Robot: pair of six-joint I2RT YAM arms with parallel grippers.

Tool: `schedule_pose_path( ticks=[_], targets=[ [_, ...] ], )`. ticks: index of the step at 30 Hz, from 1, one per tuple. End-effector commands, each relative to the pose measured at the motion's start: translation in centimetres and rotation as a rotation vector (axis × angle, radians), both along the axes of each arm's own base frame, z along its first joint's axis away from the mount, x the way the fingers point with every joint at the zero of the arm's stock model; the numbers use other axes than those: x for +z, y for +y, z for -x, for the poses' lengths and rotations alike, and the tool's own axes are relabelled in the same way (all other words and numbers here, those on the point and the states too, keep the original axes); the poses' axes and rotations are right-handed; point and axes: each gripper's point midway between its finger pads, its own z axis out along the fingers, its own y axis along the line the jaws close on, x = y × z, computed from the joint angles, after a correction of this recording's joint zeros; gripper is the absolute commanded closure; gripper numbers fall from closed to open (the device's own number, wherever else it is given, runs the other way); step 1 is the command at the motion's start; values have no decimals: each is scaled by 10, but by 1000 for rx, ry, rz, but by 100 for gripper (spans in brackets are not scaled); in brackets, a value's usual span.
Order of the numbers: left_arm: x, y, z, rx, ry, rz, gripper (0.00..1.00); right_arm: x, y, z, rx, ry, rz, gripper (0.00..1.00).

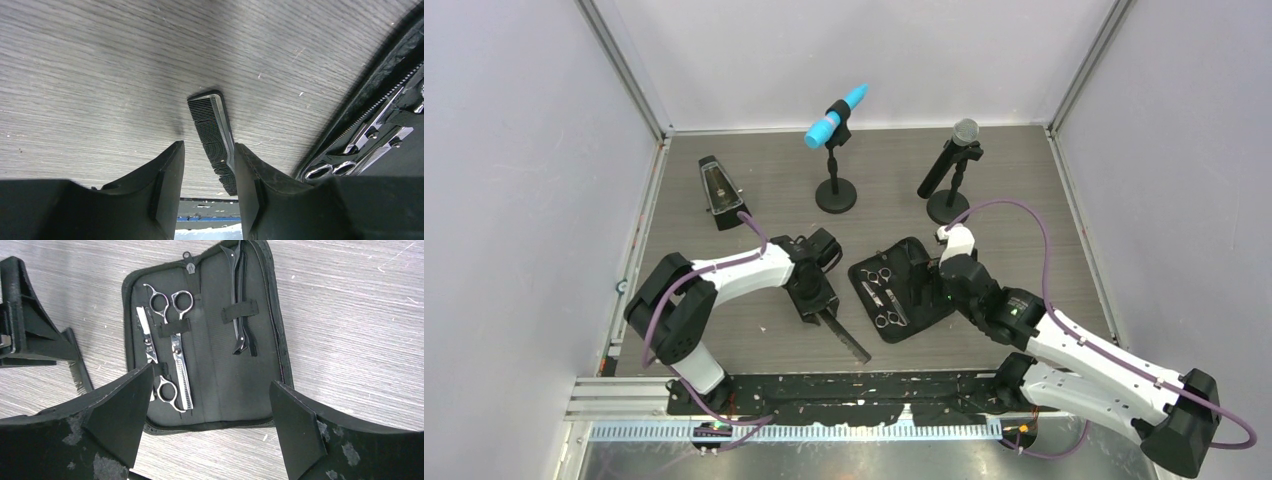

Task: Sort the hair-cutting tools
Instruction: Move the comb to the center of the board.

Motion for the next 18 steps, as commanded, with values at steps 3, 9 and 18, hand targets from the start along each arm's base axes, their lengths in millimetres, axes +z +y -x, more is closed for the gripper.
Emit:
schedule_pose_path(
  ticks=[3,9,18],
  targets=[
    [5,0,-3,35,-10,-25,58,-4,-5,-3,-38,1,8,5],
    [4,-3,-4,43,-11,-20,59,-6,-6,-2,-35,5,11,5],
    [-1,-7,-5,46,4,-21,59,-9,-7,0,-32,8,10,5]
  ],
)
